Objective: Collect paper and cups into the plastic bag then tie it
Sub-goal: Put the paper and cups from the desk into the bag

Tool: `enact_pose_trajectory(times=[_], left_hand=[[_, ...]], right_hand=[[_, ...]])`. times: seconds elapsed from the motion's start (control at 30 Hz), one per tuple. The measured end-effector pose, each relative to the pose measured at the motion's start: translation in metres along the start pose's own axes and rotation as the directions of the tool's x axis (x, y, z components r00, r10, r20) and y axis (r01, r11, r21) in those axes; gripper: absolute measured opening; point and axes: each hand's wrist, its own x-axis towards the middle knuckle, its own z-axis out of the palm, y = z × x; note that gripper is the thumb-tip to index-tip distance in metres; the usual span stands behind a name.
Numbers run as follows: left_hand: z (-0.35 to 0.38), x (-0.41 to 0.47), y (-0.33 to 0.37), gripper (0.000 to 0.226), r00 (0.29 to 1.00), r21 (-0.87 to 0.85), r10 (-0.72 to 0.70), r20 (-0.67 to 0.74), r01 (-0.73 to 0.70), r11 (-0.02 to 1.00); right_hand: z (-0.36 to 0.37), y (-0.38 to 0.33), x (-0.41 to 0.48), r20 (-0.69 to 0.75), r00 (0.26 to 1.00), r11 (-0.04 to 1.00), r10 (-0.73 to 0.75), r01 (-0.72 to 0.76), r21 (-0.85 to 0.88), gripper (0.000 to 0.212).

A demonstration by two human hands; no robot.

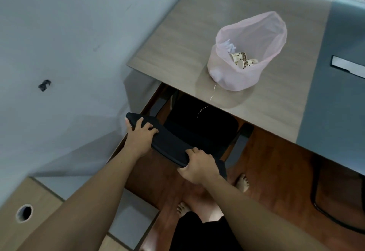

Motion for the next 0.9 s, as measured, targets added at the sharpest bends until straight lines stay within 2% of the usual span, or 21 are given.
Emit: enact_pose_trajectory(times=[0.37, 0.5, 0.9], left_hand=[[-0.046, 0.071, 0.054, 0.058, 1.000, 0.002, 0.008, -0.008, -0.007, 1.000], [-0.061, 0.099, 0.065, 0.064, 1.000, 0.013, 0.023, -0.001, -0.023, 1.000], [-0.091, 0.168, 0.085, 0.060, 0.998, -0.061, 0.051, -0.039, -0.053, 0.997]], right_hand=[[-0.059, 0.066, 0.043, -0.085, 0.996, 0.995, 0.041, -0.048, -0.088, 0.083], [-0.076, 0.081, 0.060, -0.117, 0.992, 0.994, 0.049, -0.060, -0.094, 0.083], [-0.127, 0.118, 0.109, -0.133, 0.989, 0.996, 0.072, -0.078, -0.047, 0.077]])
